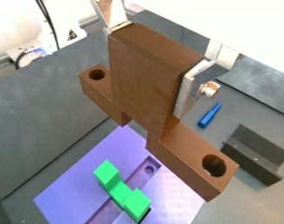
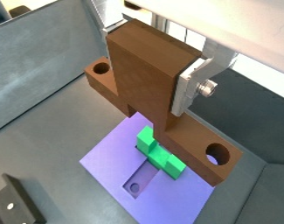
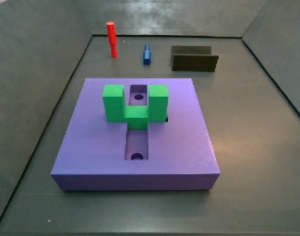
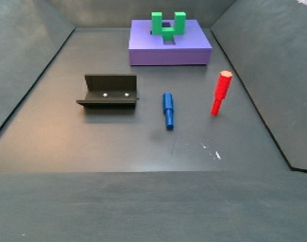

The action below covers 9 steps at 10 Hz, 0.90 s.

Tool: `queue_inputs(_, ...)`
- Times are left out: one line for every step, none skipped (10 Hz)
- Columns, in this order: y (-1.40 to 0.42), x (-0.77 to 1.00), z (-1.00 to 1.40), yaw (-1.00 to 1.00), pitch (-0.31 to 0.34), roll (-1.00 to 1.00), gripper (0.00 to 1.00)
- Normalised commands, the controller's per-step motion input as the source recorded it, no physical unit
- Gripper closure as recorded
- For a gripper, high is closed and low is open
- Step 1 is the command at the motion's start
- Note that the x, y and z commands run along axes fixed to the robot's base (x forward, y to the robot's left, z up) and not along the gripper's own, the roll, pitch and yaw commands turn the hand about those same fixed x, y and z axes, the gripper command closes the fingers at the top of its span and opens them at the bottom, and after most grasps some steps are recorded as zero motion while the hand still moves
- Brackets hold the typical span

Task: Pick up the brown object. Move up. Move to above the board. Insert the brown object.
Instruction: Insert the brown object.

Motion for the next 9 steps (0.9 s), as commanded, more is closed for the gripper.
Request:
queue_inputs(0.00, 0.00, 0.00, 0.00, 0.000, 0.00, 1.00)
queue_inputs(0.00, 0.00, 0.00, 0.00, -0.006, 0.00, 1.00)
queue_inputs(0.00, 0.00, -0.08, -0.35, -0.154, -0.10, 1.00)
queue_inputs(0.00, 0.00, -0.13, -0.79, -0.244, -0.18, 1.00)
queue_inputs(0.00, 0.00, -0.15, -0.89, -0.274, -0.20, 1.00)
queue_inputs(0.00, 0.00, -0.15, -0.88, -0.276, -0.21, 1.00)
queue_inputs(0.00, 0.00, -0.16, -0.91, -0.253, -0.19, 1.00)
queue_inputs(-0.03, 0.00, -0.11, -0.99, -0.153, -0.12, 1.00)
queue_inputs(-0.07, 0.00, -0.24, -1.00, -0.019, 0.00, 1.00)
